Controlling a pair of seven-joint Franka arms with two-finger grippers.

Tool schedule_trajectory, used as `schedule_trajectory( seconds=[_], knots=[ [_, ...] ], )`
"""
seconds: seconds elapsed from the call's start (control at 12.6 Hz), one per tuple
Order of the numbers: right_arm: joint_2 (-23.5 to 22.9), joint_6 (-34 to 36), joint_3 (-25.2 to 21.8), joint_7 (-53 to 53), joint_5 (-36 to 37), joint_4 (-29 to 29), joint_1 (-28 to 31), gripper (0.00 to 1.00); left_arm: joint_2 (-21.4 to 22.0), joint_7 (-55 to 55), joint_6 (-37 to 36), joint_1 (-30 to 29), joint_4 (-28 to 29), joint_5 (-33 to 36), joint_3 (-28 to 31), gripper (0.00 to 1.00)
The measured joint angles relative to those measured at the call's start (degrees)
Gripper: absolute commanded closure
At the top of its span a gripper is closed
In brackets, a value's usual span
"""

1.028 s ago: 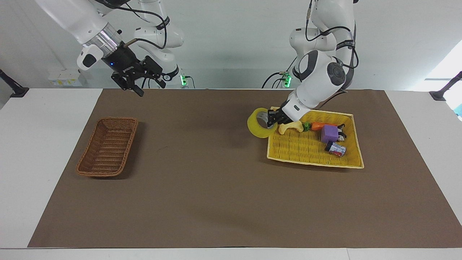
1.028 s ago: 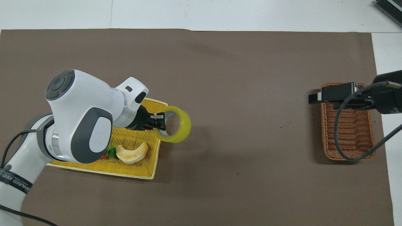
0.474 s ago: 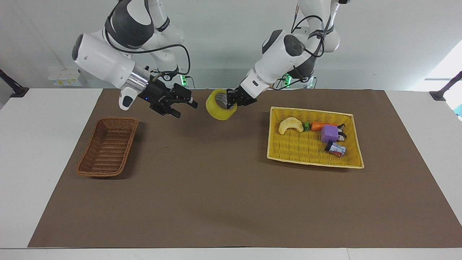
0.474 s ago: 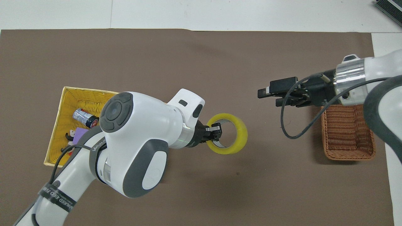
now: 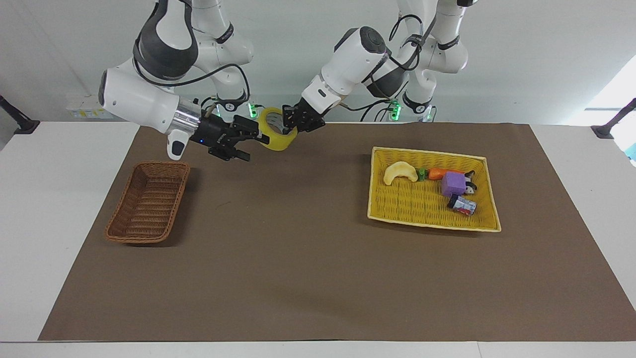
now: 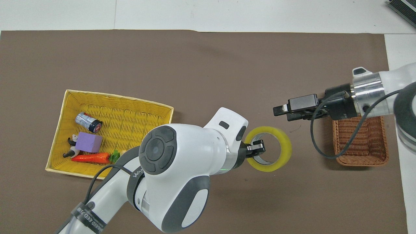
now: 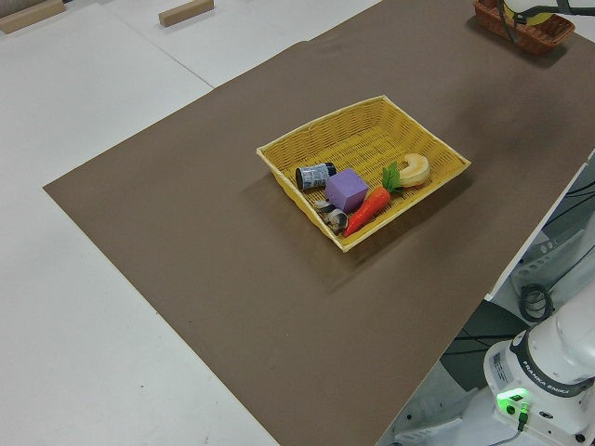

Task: Move tape to another basket
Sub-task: 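Carry the tape toward the right gripper while the right gripper reaches over, then grasp the tape with the right gripper while the left gripper releases it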

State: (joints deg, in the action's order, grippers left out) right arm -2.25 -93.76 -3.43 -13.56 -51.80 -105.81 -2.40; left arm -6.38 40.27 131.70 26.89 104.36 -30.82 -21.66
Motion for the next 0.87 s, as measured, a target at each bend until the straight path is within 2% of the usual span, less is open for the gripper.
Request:
schedule_trajectory(
  seconds=[0.63, 0.71, 0.87],
  knots=[
    [5.1, 5.2, 0.0, -6.9, -1.6, -7.5, 0.8, 0.00, -0.2, 0.1, 2.2, 1.2, -0.1, 0.0, 0.0, 1.00],
    [5.4, 5.2, 0.0, -7.1, -1.7, -7.9, 1.1, 0.08, -0.2, 0.1, 2.2, 1.2, -0.1, 0.0, 0.0, 1.00],
    [5.5, 5.0, 0.0, -7.2, -1.7, -8.2, 1.2, 0.41, -0.2, 0.1, 2.3, 1.2, -0.1, 0.0, 0.0, 1.00]
  ],
)
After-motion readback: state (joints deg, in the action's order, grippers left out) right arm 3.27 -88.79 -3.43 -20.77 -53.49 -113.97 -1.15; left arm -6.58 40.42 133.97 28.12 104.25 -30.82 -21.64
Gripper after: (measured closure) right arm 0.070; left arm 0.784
